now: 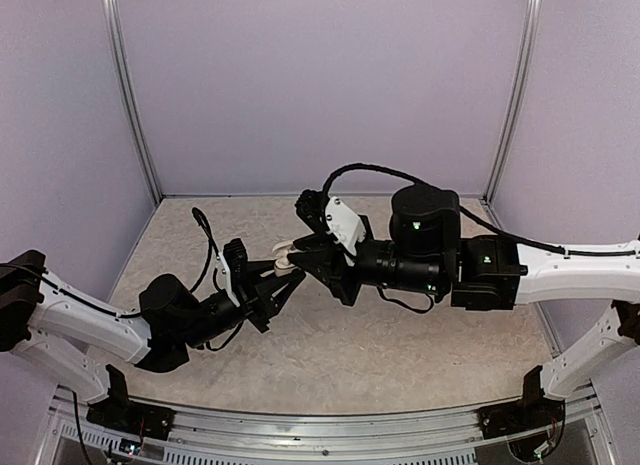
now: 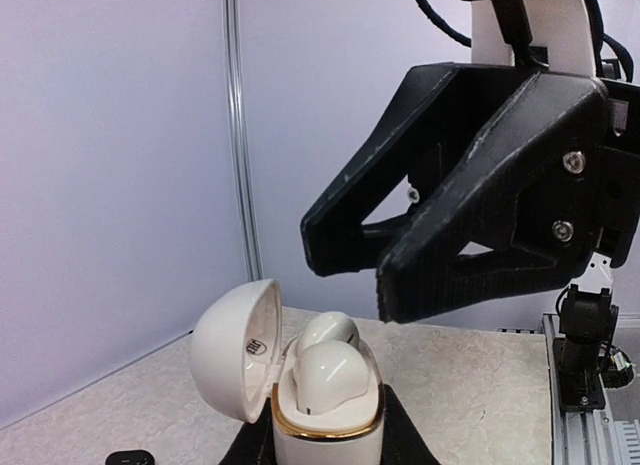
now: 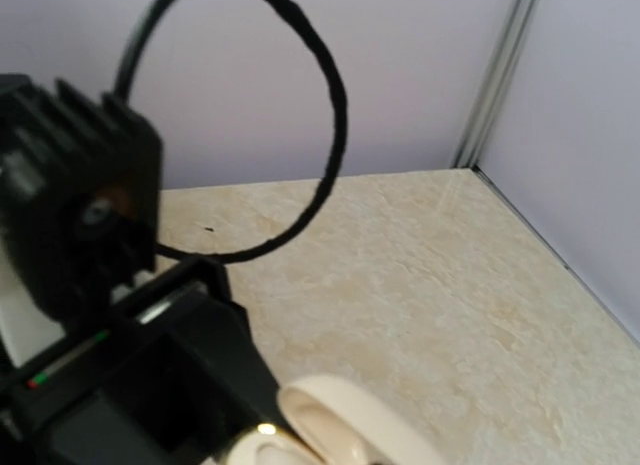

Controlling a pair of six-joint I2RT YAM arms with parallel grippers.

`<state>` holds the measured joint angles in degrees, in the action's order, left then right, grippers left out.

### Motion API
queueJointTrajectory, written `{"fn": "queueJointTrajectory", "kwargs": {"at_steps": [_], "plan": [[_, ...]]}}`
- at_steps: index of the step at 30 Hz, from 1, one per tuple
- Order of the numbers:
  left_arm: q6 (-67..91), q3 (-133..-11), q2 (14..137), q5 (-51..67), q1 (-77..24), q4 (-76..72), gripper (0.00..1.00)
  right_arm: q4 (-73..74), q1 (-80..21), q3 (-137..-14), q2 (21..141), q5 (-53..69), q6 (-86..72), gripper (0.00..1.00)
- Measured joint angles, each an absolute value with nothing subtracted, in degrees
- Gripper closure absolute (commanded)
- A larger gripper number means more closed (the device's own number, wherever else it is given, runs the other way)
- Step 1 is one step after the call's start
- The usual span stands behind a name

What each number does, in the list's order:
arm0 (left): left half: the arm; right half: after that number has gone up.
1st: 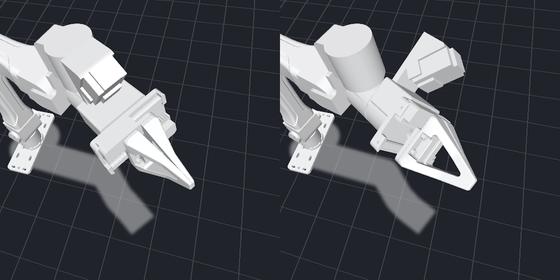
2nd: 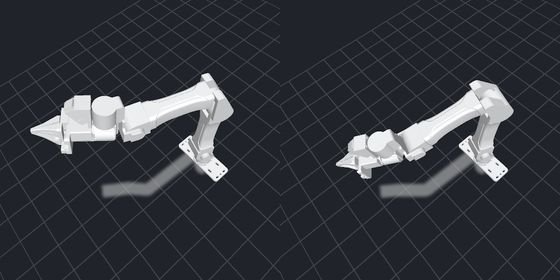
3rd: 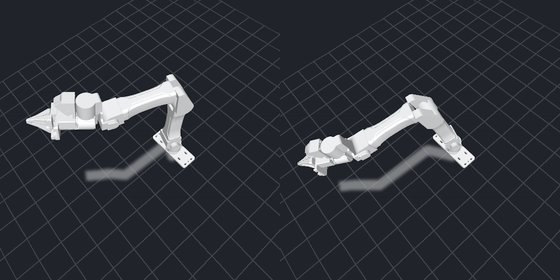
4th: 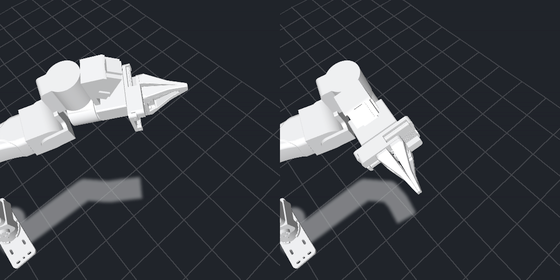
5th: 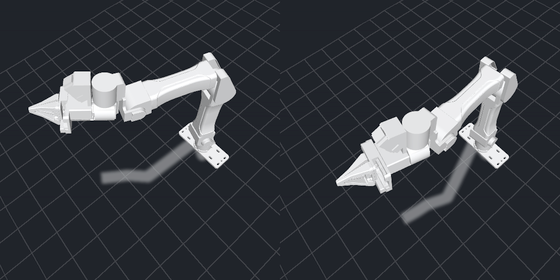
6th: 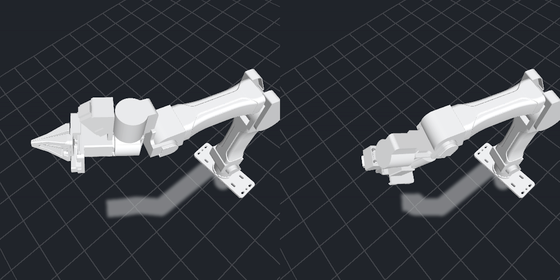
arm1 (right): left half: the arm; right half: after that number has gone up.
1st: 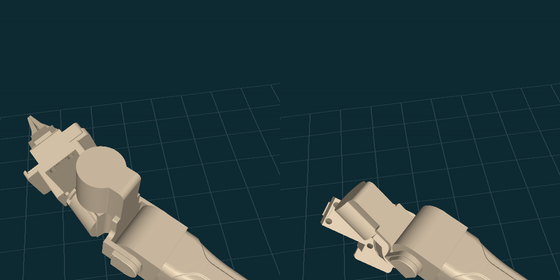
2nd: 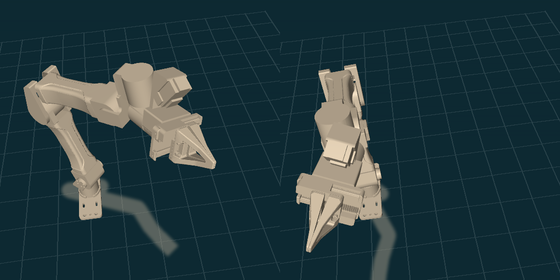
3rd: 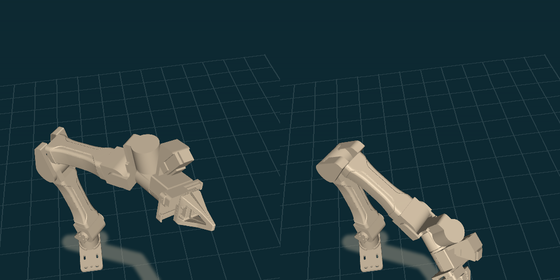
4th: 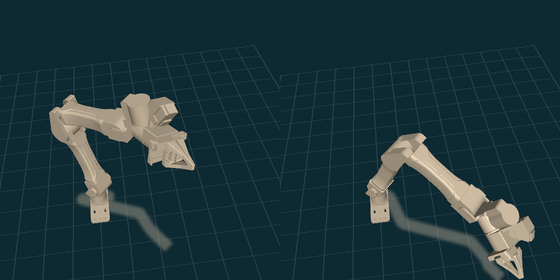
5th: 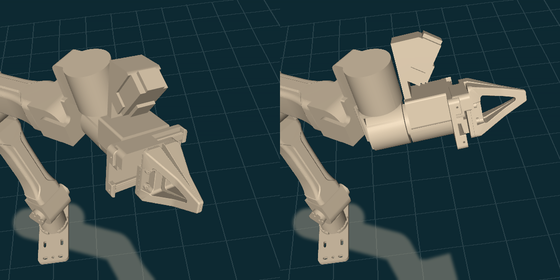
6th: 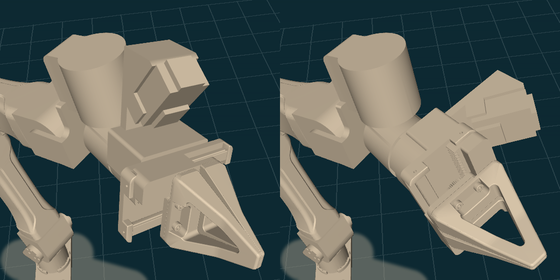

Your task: Insert the wireless bluetooth earbuds into the charging case

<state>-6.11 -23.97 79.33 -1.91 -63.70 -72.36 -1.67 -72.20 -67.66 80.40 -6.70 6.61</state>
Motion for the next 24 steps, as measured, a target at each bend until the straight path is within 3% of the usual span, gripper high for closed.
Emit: {"fn": "queueJointTrajectory", "kwargs": {"at_steps": [5,17,24], "plan": [[-6.1,-24.0,79.2,-1.7,-63.7,-72.2,0.95,-1.6,-71.7,-67.6,78.7,-4.8,7.2,0.71],[-6.1,-23.9,75.5,5.6,-63.7,-69.1,0.94,-1.1,-67.1,-65.7,73.0,4.1,9.1,0.32],[-5.6,-23.9,73.3,12.8,-63.7,-67.2,0.94,3.1,-65.5,-65.6,72.7,15.1,11.3,0.29]]}}
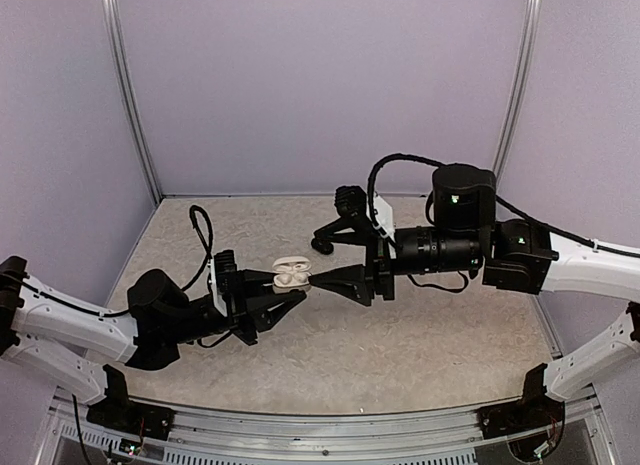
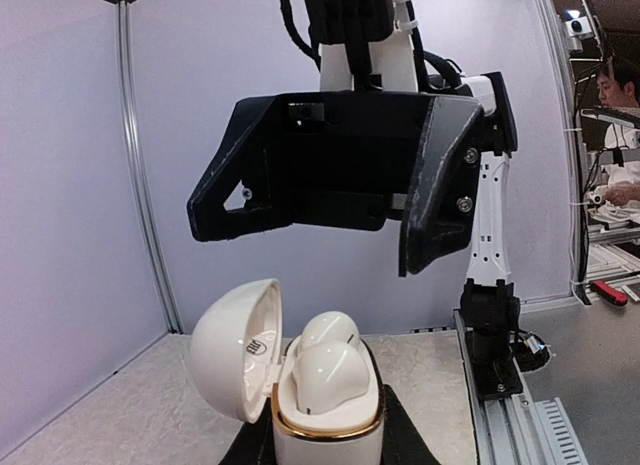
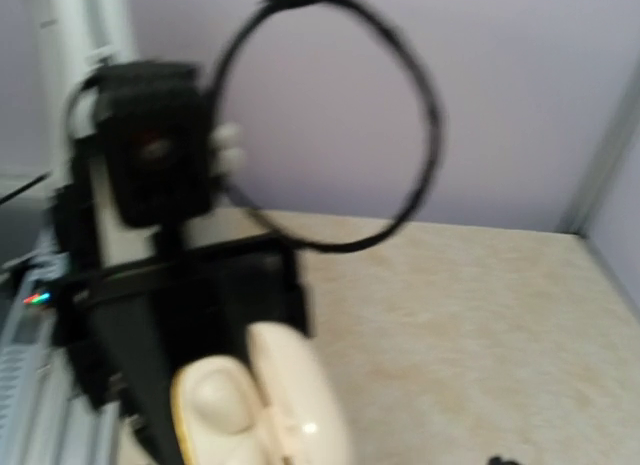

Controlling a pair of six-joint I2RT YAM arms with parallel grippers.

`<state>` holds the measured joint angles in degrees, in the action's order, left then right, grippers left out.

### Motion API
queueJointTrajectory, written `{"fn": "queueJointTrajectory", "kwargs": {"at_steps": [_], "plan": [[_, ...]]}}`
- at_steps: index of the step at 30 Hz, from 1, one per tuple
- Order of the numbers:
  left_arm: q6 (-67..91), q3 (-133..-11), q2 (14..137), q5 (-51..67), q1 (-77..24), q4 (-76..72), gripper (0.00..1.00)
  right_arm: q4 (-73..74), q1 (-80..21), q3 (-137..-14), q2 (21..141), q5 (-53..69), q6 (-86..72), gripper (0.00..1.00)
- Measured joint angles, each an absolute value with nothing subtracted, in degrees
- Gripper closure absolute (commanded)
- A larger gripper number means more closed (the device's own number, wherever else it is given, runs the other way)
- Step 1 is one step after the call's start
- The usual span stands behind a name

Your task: Insert the wireless bluetooth earbuds into the charging case

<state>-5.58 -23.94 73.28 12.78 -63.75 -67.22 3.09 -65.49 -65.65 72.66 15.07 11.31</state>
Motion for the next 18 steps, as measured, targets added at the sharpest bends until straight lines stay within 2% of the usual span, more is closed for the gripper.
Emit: {"fn": "queueJointTrajectory", "kwargs": {"at_steps": [18], "plan": [[-5.0,-23.9,72.9,16.5,-63.8,-64.7,0.94,7.1,-65.5,-66.7,78.2,25.2,12.3,0.38]]}}
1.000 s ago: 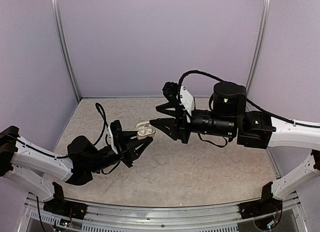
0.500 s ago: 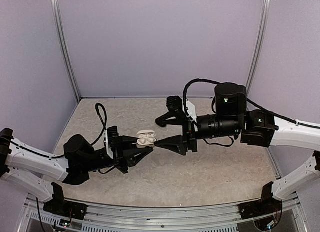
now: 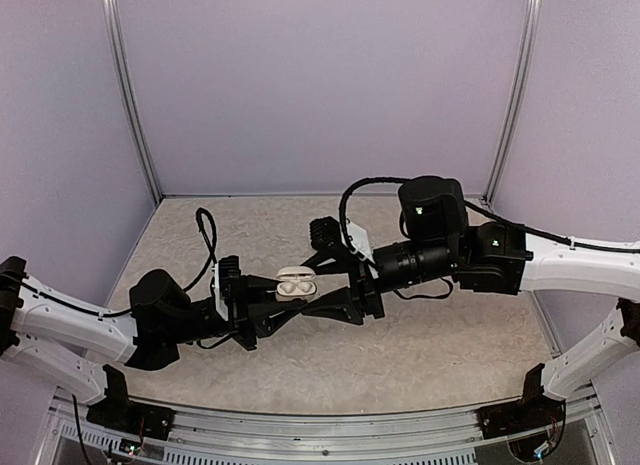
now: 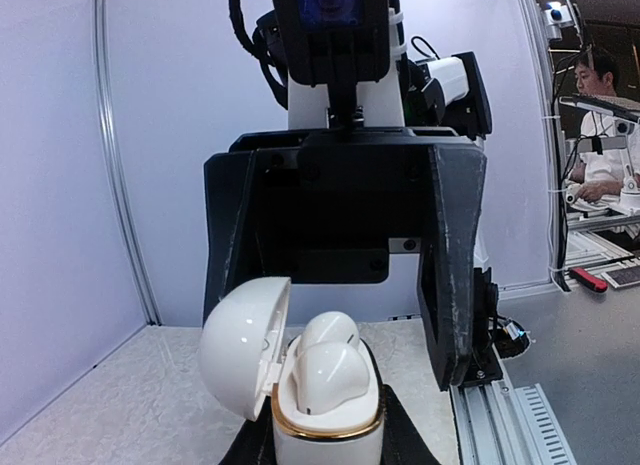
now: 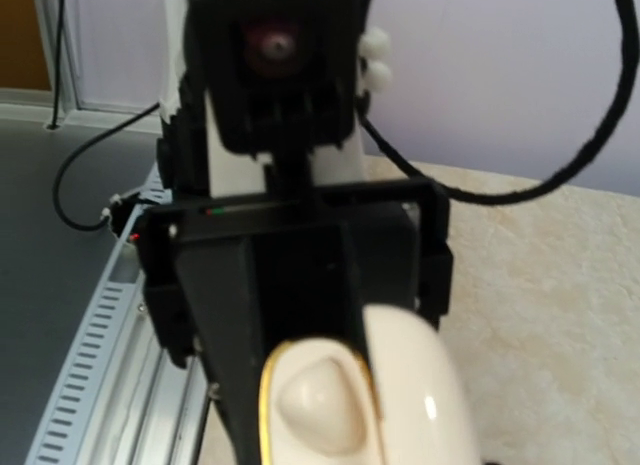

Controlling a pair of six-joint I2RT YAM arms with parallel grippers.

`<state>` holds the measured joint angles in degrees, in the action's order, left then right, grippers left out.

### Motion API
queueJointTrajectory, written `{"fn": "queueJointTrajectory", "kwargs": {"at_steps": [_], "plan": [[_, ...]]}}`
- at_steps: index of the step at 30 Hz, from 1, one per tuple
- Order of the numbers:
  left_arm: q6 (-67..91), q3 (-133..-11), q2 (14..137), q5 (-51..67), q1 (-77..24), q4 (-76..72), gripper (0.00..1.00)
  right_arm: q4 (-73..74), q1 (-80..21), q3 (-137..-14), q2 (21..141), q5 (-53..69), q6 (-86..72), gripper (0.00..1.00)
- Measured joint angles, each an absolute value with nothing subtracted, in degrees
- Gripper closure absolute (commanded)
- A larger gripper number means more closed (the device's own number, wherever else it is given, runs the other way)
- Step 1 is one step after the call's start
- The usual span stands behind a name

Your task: Insert the wireless bluetooth earbuds into the charging case

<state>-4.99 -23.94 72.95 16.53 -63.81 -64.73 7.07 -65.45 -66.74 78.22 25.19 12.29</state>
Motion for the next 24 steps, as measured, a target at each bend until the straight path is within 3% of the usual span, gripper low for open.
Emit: {"fn": "queueJointTrajectory", "kwargs": {"at_steps": [21,24], "plan": [[-3.9,-23.9,72.9,16.6,-63.7,-64.8,0.94,7.8,-65.4,-67.0,77.6,30.0,12.1,0.47],[-4.0,-23.9,72.9,16.4,-63.7,-64.7,0.93,7.6,-65.5,-66.6,76.6,28.8,11.2,0.44]]}}
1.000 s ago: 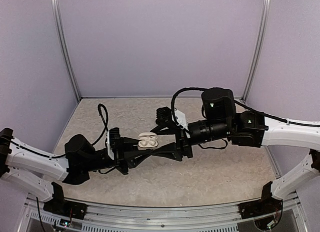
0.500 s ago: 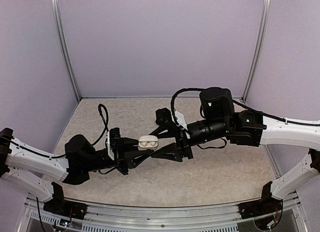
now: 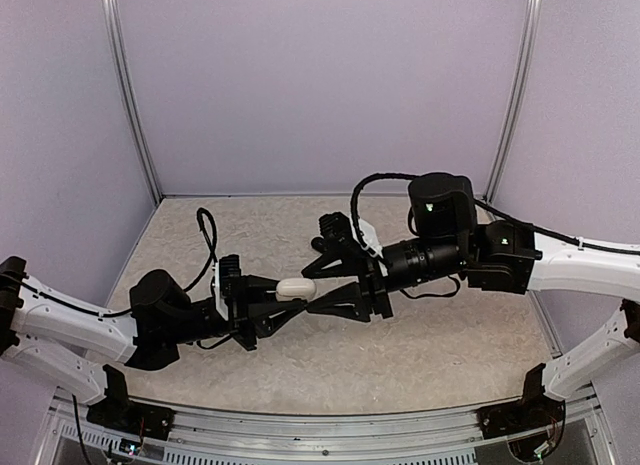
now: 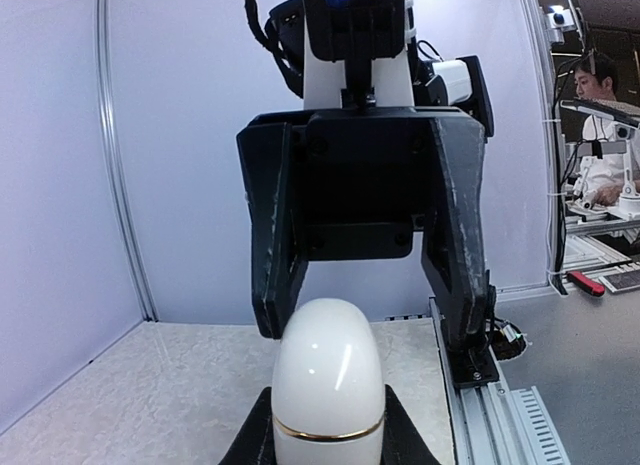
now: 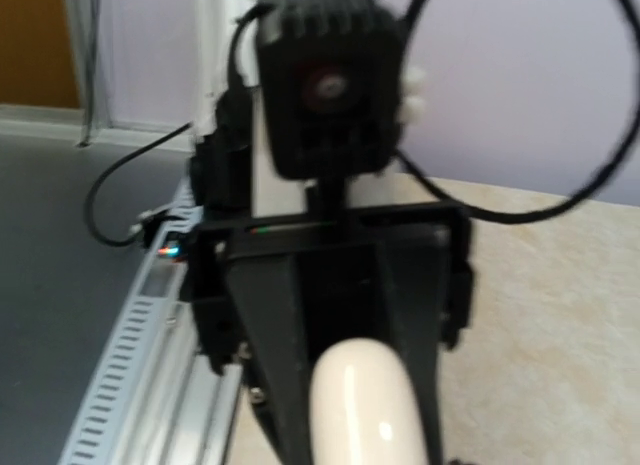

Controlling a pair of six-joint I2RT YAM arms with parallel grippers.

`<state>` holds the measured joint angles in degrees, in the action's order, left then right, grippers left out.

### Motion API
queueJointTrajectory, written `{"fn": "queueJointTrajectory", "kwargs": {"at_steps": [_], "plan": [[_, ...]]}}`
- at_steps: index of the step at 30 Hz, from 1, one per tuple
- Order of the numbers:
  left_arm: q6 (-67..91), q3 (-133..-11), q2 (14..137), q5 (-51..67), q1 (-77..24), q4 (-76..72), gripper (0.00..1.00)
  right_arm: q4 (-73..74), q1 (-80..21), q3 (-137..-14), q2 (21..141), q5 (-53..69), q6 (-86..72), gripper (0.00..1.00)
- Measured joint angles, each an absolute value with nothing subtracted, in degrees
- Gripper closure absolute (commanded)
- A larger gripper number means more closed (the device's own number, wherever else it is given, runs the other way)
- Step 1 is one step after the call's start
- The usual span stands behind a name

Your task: Insert the wireless bluetooth earbuds into the charging case

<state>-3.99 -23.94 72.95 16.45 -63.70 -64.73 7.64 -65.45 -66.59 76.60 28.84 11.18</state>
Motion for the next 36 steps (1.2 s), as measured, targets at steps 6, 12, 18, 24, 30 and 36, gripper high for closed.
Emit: {"fn": "queueJointTrajectory", "kwargs": {"at_steps": [6,12,18,24,30,36], "plan": [[-6.0,-23.9,72.9,12.9,-64.1,-63.2,0.92,6.2,-65.4,-66.2,75.3,19.4,5.5,0.29],[-9.8,-25.4,73.0,1.3,-65.7,-59.6,0.92,9.5,-65.4,-72.0,78.4,10.0,-4.7,0.22],[-12.6,-26.1,73.6,-7.1,-66.1,-58.4,0.92,11.1,-65.4,-73.5,80.3,4.6,-13.5,0.08],[-13.8,-26.8,75.4,-9.7,-66.8,-58.7,0.91,7.9,-65.4,-71.8,82.1,2.8,-19.9,0.16],[-14.4,-27.7,77.3,-10.9,-67.2,-59.5,0.91,3.1,-65.5,-69.3,84.5,3.0,-23.7,0.22],[-14.7,-27.7,78.2,-11.6,-67.2,-60.1,0.91,-2.4,-66.3,-65.4,84.5,1.0,-25.2,0.29]]}}
